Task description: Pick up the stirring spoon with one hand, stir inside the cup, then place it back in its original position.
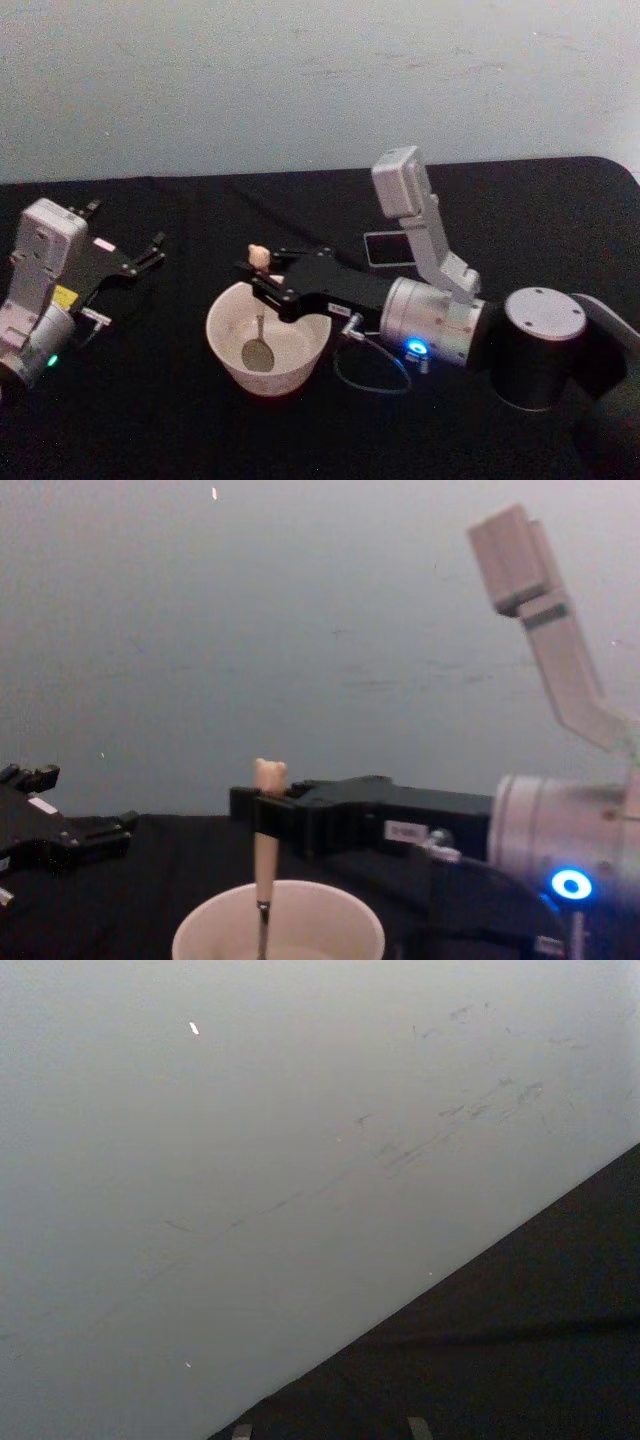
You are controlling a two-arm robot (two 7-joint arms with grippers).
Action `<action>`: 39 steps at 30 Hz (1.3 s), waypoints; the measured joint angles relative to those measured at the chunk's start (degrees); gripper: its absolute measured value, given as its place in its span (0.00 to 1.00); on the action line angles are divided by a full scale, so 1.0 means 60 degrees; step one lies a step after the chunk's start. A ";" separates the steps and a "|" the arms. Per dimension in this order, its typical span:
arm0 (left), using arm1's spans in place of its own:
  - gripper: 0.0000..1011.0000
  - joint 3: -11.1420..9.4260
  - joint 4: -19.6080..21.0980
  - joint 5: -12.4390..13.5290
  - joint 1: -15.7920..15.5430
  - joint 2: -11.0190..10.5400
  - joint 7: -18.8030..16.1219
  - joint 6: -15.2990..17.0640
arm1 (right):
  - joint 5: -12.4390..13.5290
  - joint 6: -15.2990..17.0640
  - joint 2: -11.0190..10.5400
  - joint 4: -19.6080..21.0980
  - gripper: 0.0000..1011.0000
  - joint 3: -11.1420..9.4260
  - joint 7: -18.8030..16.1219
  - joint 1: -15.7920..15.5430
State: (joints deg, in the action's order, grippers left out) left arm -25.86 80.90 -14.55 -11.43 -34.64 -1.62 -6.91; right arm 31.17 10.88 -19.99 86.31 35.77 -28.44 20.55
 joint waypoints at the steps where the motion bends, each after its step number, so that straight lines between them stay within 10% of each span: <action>1: 0.99 0.0000 0.0000 0.0000 0.0000 0.0000 0.0000 0.0000 | -0.0036 -0.0009 0.0052 -0.0062 0.21 0.0037 0.0017 0.0052; 17: 0.99 0.0000 0.0000 0.0000 0.0001 0.0000 0.0000 0.0000 | -0.0579 -0.0255 0.0657 -0.0993 0.21 -0.0071 0.0436 0.0659; 39: 0.99 0.0000 0.0000 0.0000 0.0000 0.0000 0.0000 0.0000 | -0.0403 -0.0118 -0.0566 0.0274 0.21 -0.0473 -0.0184 -0.0118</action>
State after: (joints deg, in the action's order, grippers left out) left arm -25.87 80.90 -14.55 -11.43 -34.65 -1.62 -6.91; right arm 28.75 10.17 -23.38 87.96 32.93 -29.54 19.84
